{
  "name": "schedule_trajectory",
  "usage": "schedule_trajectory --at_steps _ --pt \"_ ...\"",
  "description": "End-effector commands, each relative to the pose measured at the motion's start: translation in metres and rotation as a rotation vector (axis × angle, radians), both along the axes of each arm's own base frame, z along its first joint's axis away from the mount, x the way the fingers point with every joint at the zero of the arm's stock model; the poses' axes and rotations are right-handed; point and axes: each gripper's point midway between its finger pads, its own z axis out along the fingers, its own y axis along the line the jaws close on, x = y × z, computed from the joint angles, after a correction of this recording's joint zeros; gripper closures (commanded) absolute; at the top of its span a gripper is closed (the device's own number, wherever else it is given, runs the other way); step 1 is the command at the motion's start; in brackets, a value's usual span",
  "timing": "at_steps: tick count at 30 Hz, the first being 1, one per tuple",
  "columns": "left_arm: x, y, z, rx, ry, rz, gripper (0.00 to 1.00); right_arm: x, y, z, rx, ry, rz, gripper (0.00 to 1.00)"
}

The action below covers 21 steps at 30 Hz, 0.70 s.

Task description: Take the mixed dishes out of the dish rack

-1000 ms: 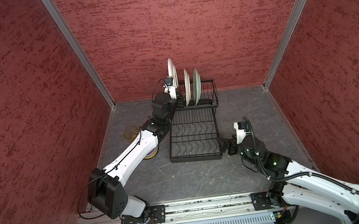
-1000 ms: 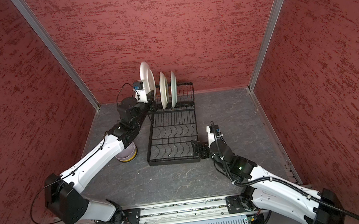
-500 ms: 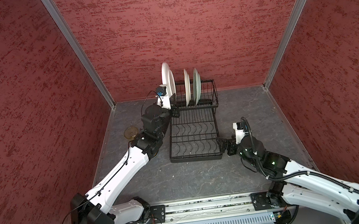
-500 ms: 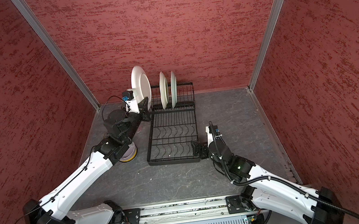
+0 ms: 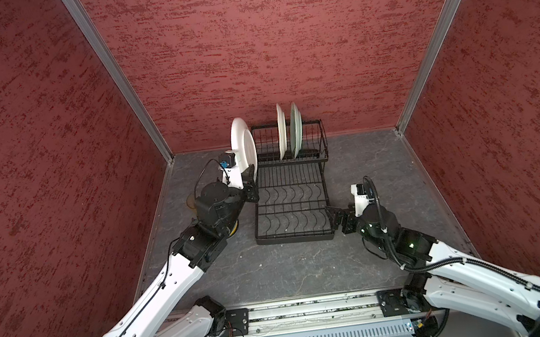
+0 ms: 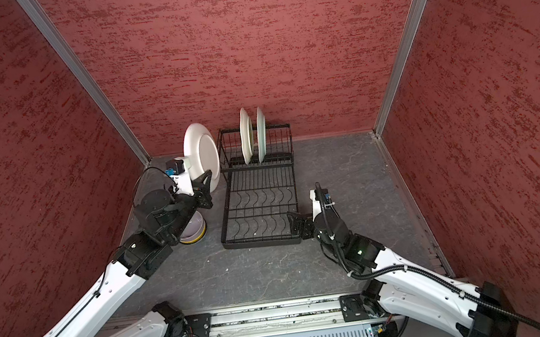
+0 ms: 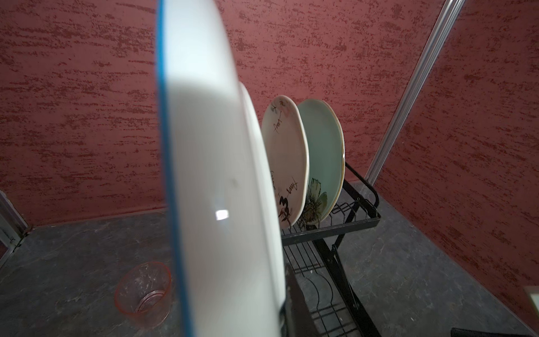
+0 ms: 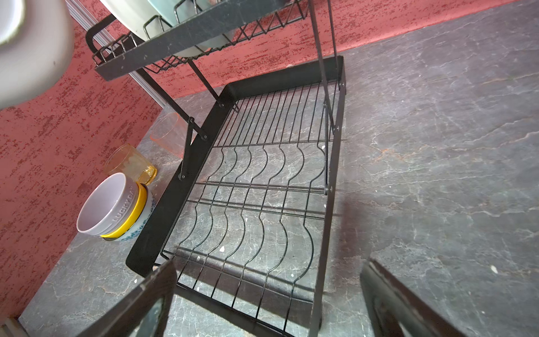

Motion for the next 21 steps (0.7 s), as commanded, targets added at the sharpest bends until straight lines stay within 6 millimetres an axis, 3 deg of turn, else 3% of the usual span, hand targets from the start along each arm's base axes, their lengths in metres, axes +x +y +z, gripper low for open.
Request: schedule_trajectory --at_steps 1,10,21 --pt "-0.020 0.003 0.027 -0.065 -0.057 -0.042 1.00 0.000 0.000 0.015 0.049 -0.009 -0.007 0.01" --pt "-0.043 -0.011 -0.012 0.036 0.072 -0.149 1.00 0.000 0.001 0.018 0.050 0.030 -0.011 0.01" --pt "-0.063 -0.048 -0.055 0.154 0.151 -0.273 1.00 -0.004 0.012 0.030 0.112 0.062 0.028 0.01"
